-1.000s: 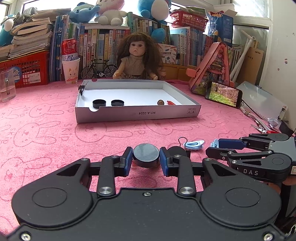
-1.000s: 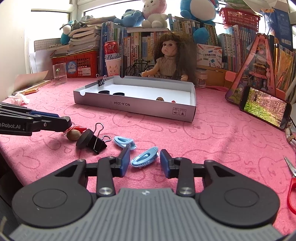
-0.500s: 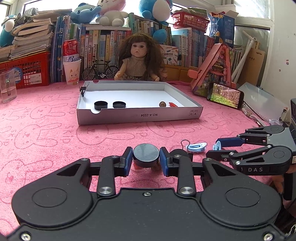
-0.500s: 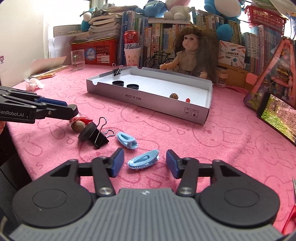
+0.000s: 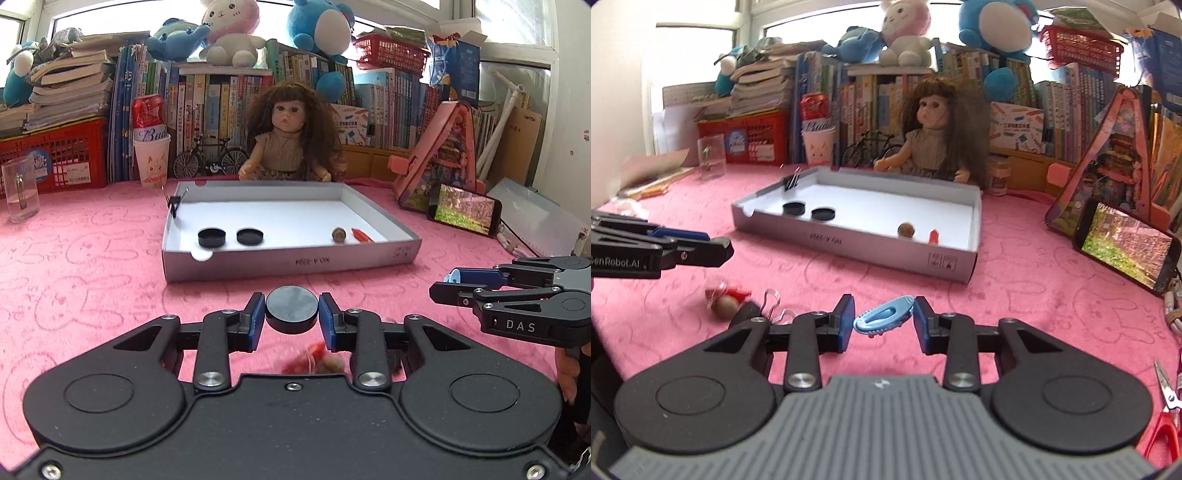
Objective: Organize rigid objects
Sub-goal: 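Carry the lid and hair clip over the white tray with both tools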
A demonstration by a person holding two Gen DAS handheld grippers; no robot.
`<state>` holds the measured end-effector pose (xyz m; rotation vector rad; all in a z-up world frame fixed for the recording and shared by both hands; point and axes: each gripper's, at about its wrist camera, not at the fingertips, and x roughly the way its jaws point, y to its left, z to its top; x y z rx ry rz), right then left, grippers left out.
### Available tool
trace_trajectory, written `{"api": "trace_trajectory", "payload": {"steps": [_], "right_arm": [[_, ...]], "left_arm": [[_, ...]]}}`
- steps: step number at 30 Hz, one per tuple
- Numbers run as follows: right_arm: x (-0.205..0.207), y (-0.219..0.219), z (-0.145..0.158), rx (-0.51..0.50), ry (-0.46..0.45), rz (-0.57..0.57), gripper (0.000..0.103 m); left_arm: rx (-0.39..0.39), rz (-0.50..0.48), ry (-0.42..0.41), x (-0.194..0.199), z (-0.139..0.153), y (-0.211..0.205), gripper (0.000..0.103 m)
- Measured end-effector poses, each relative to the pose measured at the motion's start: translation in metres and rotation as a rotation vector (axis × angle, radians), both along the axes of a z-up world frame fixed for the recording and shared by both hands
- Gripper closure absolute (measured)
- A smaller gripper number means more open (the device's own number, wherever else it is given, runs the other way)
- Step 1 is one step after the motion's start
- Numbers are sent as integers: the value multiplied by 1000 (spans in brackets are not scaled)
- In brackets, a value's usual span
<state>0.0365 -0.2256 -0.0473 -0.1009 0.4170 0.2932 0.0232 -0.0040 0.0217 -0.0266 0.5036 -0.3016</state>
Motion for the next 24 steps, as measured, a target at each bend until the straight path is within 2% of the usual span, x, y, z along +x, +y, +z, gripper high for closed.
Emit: {"api": "trace_trajectory", "payload": {"steps": [8,14,24], "right_arm": [[31,8,18,57,18,-78,63],[70,3,35,183,88,-106,63],[147,11,50,326,268,-122,63]], "left_arm": [[-4,59,-31,44,24,11,73],[-66,50,-15,87,31,15,73],[-164,14,132,167,12,4,73]]}}
